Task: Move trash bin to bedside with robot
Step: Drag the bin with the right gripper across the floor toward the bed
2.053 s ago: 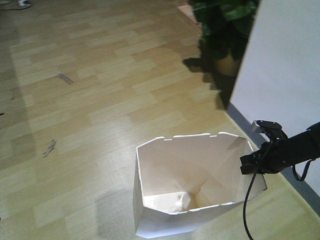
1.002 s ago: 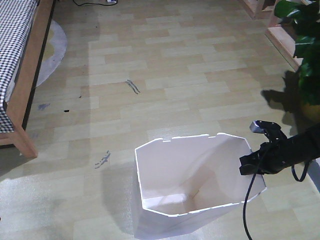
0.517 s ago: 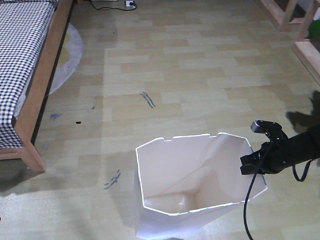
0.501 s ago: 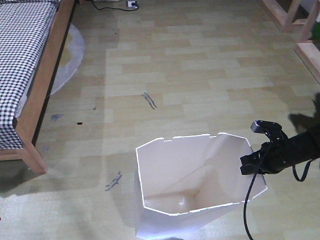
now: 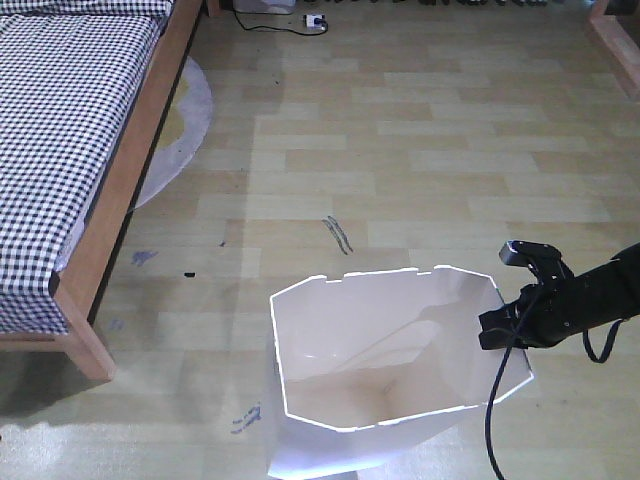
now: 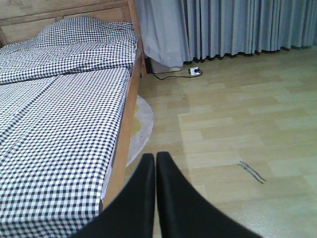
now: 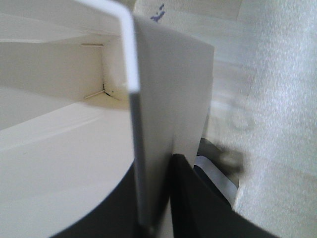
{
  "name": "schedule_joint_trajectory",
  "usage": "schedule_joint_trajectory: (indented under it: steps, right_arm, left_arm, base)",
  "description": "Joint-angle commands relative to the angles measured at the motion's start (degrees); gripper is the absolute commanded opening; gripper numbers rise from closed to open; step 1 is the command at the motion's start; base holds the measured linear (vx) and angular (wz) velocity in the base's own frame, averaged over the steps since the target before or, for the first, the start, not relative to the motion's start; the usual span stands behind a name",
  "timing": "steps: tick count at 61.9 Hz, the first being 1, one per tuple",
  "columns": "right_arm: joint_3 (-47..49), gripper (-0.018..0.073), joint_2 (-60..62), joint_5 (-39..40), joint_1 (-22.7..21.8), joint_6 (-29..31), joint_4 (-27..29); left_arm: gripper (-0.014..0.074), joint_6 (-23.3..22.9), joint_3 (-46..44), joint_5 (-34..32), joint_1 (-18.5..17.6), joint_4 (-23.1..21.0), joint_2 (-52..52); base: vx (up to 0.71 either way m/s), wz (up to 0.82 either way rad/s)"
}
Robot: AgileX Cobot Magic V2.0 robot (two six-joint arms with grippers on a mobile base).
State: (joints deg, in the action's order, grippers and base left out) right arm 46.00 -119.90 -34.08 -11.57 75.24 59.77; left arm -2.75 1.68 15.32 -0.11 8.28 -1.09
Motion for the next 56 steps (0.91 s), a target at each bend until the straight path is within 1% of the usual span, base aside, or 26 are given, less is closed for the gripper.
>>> schedule_joint_trajectory:
  steps: [1,56]
  right_arm:
    - [0.84,-0.0006,3.99,-10.51,-0.2,-0.55,4.56]
    - [0.84,-0.0006,3.99,-10.51,-0.2,-0.55,4.56]
  left_arm:
    - [-0.0006,-0.46,1.6,-4.23,-0.34,-0.24,-0.54]
    - [-0.0006,-0.46,1.6,-4.23,-0.34,-0.24,-0.54]
  base:
    - [0.33,0.08]
    - [0.34,-0.02]
